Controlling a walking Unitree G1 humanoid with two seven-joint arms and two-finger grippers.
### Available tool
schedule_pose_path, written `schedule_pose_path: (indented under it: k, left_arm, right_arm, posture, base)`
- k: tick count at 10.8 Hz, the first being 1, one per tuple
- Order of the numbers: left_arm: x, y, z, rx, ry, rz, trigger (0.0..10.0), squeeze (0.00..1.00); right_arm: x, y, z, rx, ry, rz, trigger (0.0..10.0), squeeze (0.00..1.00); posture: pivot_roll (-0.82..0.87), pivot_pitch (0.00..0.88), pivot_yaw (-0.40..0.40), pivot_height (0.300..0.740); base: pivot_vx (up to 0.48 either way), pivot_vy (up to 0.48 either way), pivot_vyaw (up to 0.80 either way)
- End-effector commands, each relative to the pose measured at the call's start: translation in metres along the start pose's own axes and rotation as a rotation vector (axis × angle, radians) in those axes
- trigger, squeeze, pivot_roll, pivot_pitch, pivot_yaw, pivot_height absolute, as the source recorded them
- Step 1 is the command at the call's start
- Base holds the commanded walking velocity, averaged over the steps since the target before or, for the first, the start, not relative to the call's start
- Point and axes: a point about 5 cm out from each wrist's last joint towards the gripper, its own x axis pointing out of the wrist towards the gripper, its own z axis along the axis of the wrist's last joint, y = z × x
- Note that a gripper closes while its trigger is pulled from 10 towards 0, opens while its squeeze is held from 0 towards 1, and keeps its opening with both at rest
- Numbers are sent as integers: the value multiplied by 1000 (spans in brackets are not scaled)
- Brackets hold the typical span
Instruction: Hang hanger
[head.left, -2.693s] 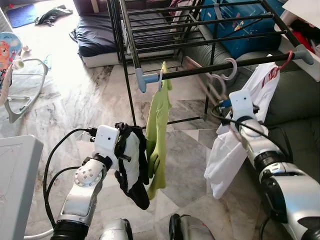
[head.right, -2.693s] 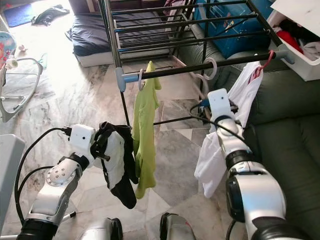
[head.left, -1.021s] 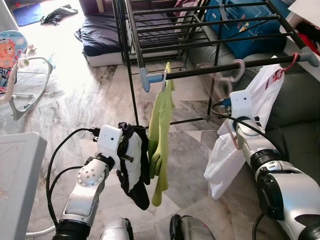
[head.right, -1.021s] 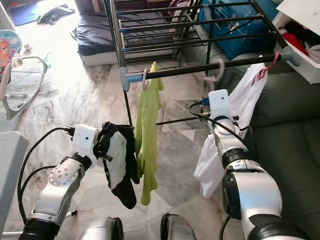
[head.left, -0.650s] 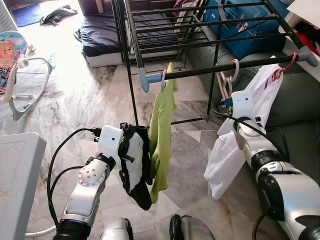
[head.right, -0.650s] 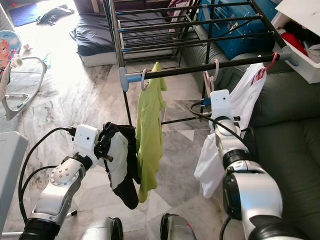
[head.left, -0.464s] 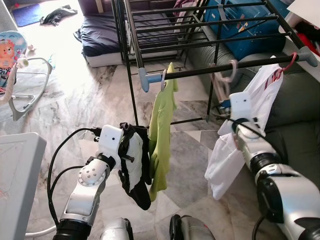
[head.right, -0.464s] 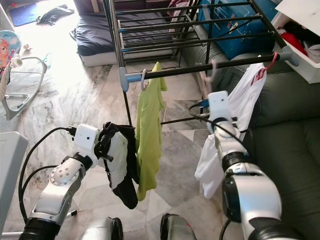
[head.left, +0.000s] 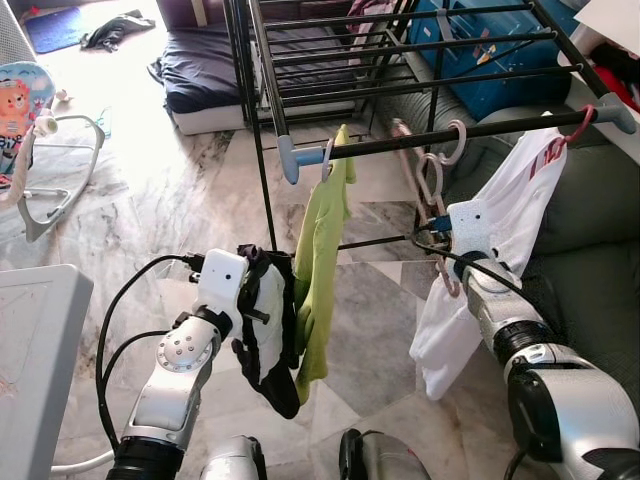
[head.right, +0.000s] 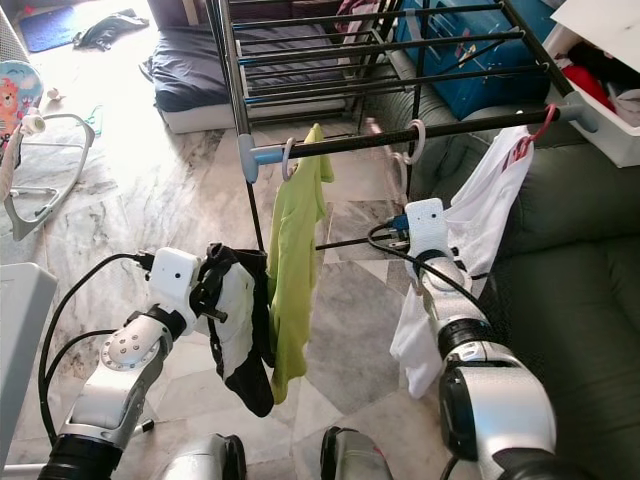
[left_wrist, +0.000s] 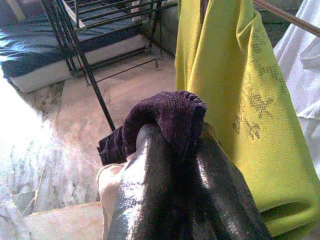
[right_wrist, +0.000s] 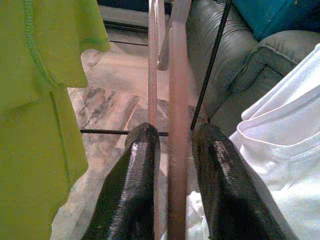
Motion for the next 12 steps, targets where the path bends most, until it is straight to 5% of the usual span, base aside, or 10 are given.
schedule_pose_path:
  k: [1,2,3,4,6,7,12]
  left_arm:
    - [2,1,3,13,-9,4,10000,0]
    - [2,1,3,13,-9,3,10000,0]
    - [2,1,3,14,-9,2,10000,0]
    - [2,1,3,13,-9,2,10000,0]
    - [2,0,3,13,-9,1,10000,0]
    - [3,-1,3,12,-9,0,10000,0]
    - [3,-1,3,11,-11,5,10000,0]
  right_arm:
    - [-1,-3,-1,-3,3,-8,10000,1000]
    - [-1,-5,-1,-3,5,-17,10000,1000]
    - [-1,-6,-1,2,7,-23,10000,580]
    - [0,-7,0,5,10,-27,10000,0]
    - [1,-8,2,4,13,-36,10000,0]
    - [1,-9,4,11,8,-35,0,0]
    - [3,-9,8,38,23,-44,0,0]
  posture:
    - [-2,118,-13,740]
    - [-2,118,-13,740]
    - [-2,118,-13,740]
    - [0,118,-13,740]
    - [0,118,-14,740]
    - [-1,118,-16,740]
    - [1,114,-19,740]
  base:
    - [0,0,0]
    - [0,0,0]
    - [0,0,0]
    - [0,0,0]
    - [0,0,0]
    - [0,0,0]
    - [0,0,0]
